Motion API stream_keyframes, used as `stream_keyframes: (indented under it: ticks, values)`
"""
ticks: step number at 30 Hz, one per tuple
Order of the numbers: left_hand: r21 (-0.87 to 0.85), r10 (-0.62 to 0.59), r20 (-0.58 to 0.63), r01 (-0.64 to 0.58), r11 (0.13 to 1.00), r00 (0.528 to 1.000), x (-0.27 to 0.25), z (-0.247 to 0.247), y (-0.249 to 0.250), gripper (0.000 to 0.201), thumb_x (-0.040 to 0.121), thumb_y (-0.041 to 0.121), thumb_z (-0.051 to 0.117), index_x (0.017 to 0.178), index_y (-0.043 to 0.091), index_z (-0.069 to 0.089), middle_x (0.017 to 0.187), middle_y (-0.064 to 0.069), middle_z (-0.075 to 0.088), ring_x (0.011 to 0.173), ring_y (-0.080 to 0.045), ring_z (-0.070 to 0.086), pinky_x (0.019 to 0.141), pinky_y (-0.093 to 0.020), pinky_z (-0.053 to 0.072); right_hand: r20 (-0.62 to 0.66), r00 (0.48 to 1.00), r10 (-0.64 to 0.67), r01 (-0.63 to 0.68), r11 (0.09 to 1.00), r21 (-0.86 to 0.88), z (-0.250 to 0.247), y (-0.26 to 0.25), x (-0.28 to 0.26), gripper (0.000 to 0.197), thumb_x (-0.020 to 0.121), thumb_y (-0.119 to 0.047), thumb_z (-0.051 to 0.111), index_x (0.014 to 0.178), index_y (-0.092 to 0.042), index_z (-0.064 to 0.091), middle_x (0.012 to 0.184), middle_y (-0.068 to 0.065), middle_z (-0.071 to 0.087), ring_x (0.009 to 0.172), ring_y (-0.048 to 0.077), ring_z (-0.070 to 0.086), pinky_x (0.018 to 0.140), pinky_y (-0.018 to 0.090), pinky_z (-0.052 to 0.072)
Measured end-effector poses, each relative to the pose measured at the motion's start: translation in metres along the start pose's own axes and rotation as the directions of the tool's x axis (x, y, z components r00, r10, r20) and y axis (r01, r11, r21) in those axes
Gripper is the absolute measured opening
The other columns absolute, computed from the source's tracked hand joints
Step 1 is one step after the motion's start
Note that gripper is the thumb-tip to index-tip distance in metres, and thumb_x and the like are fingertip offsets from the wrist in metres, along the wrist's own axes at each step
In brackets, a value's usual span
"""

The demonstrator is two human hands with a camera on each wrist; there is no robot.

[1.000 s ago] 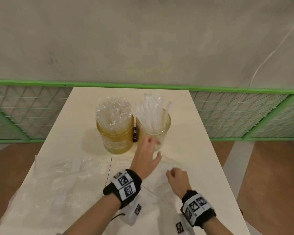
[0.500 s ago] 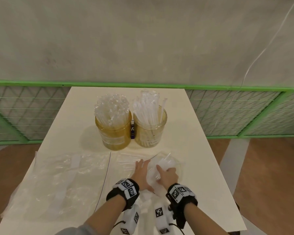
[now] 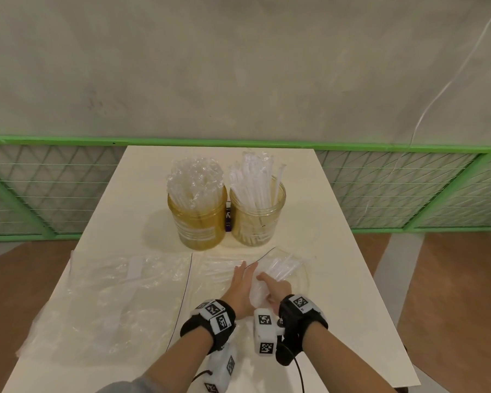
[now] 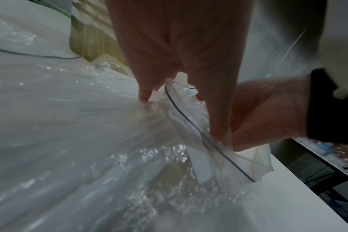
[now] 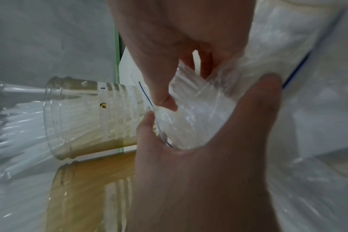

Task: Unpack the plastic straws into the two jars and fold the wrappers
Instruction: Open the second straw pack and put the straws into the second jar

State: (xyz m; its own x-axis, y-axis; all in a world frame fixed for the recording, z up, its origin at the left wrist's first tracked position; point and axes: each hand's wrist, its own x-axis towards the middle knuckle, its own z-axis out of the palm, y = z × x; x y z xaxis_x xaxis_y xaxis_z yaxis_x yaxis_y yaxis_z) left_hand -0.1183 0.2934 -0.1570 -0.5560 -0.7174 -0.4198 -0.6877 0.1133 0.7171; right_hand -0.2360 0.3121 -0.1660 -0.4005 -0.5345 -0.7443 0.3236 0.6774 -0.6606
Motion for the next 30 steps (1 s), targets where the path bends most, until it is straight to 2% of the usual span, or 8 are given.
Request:
stream_keyframes:
  ticks: [3, 6, 10, 15, 17, 21, 26, 30]
  values:
    - [0.011, -0.040, -0.048, 0.040, 0.999, 0.998, 0.001, -0.004, -0.003, 0.119, 0.065, 0.033, 0.082, 0.149, 0.023, -0.002, 0.156, -0.006, -0.015, 0.145, -0.025, -0.013, 0.119, -0.043, 0.011, -0.032, 0.998, -0.051, 0.054, 0.995, 0.088, -0.001, 0.003, -0.001, 0.018, 0.072, -0.009, 0.067, 0.086, 0.003, 0.064, 0.079, 0.015, 0.066, 0.074, 0.031, 0.063, 0.070, 0.040, 0.056]
    - [0.037, -0.110, -0.066, 0.113, 0.993, 0.992, 0.001, -0.010, -0.010, 0.121, 0.064, 0.036, 0.082, 0.149, 0.020, -0.002, 0.156, -0.008, -0.014, 0.145, -0.025, -0.011, 0.119, -0.040, 0.011, -0.079, 0.985, -0.152, 0.167, 0.958, 0.234, -0.005, 0.004, -0.001, 0.006, 0.070, 0.002, 0.062, 0.075, 0.000, 0.061, 0.072, 0.012, 0.063, 0.066, 0.026, 0.060, 0.058, 0.032, 0.047]
    - [0.070, -0.131, -0.056, 0.135, 0.988, 0.990, 0.003, -0.012, -0.010, 0.121, 0.064, 0.040, 0.081, 0.149, 0.019, -0.002, 0.156, -0.009, -0.013, 0.145, -0.025, -0.010, 0.119, -0.039, 0.011, -0.108, 0.948, -0.300, 0.319, 0.903, 0.289, -0.010, 0.003, -0.005, 0.003, 0.078, -0.001, 0.059, 0.076, 0.000, 0.061, 0.069, 0.012, 0.064, 0.070, 0.026, 0.061, 0.066, 0.034, 0.048]
    - [0.079, -0.139, -0.045, 0.142, 0.987, 0.989, 0.007, -0.012, -0.014, 0.122, 0.063, 0.039, 0.082, 0.149, 0.020, -0.003, 0.156, -0.008, -0.013, 0.145, -0.025, -0.010, 0.120, -0.039, 0.010, -0.219, 0.907, -0.361, 0.411, 0.873, 0.262, -0.027, -0.015, -0.007, 0.018, 0.082, -0.009, 0.055, 0.077, 0.007, 0.062, 0.070, 0.015, 0.069, 0.062, 0.024, 0.064, 0.066, 0.031, 0.050]
    - [0.081, -0.133, -0.047, 0.137, 0.987, 0.990, 0.007, -0.009, -0.015, 0.121, 0.063, 0.039, 0.082, 0.149, 0.020, -0.001, 0.156, -0.009, -0.013, 0.145, -0.025, -0.010, 0.120, -0.039, 0.010, -0.231, 0.878, -0.419, 0.470, 0.847, 0.250, -0.032, -0.027, -0.010, 0.014, 0.085, -0.005, 0.053, 0.074, 0.000, 0.058, 0.061, 0.010, 0.065, 0.058, 0.022, 0.062, 0.068, 0.033, 0.048]
    - [0.115, -0.128, -0.032, 0.131, 0.985, 0.991, 0.009, -0.006, -0.017, 0.121, 0.063, 0.038, 0.083, 0.149, 0.020, 0.000, 0.155, -0.011, -0.017, 0.145, -0.028, -0.012, 0.119, -0.042, 0.011, -0.247, 0.804, -0.542, 0.590, 0.781, 0.205, -0.037, -0.050, -0.017, 0.026, 0.090, -0.001, 0.048, 0.066, -0.010, 0.052, 0.053, 0.002, 0.055, 0.057, 0.024, 0.055, 0.073, 0.040, 0.047]
    - [0.169, -0.153, -0.035, 0.157, 0.973, 0.988, 0.011, 0.000, -0.012, 0.119, 0.067, 0.038, 0.080, 0.149, 0.019, -0.004, 0.154, -0.013, -0.020, 0.143, -0.031, -0.019, 0.119, -0.044, 0.008, -0.231, 0.727, -0.647, 0.683, 0.716, 0.145, -0.041, -0.074, -0.029, 0.018, 0.090, 0.000, 0.046, 0.078, -0.012, 0.053, 0.061, 0.006, 0.052, 0.058, 0.023, 0.052, 0.070, 0.039, 0.044]
    - [0.089, -0.127, -0.025, 0.129, 0.988, 0.992, 0.013, 0.011, -0.001, 0.118, 0.068, 0.037, 0.079, 0.148, 0.021, -0.006, 0.154, -0.012, -0.021, 0.142, -0.029, -0.022, 0.119, -0.047, 0.005, -0.198, 0.643, -0.739, 0.763, 0.641, 0.084, -0.046, -0.097, -0.044, 0.017, 0.073, -0.025, 0.052, 0.061, -0.029, 0.063, 0.079, 0.014, 0.054, 0.076, 0.030, 0.054, 0.075, 0.040, 0.044]
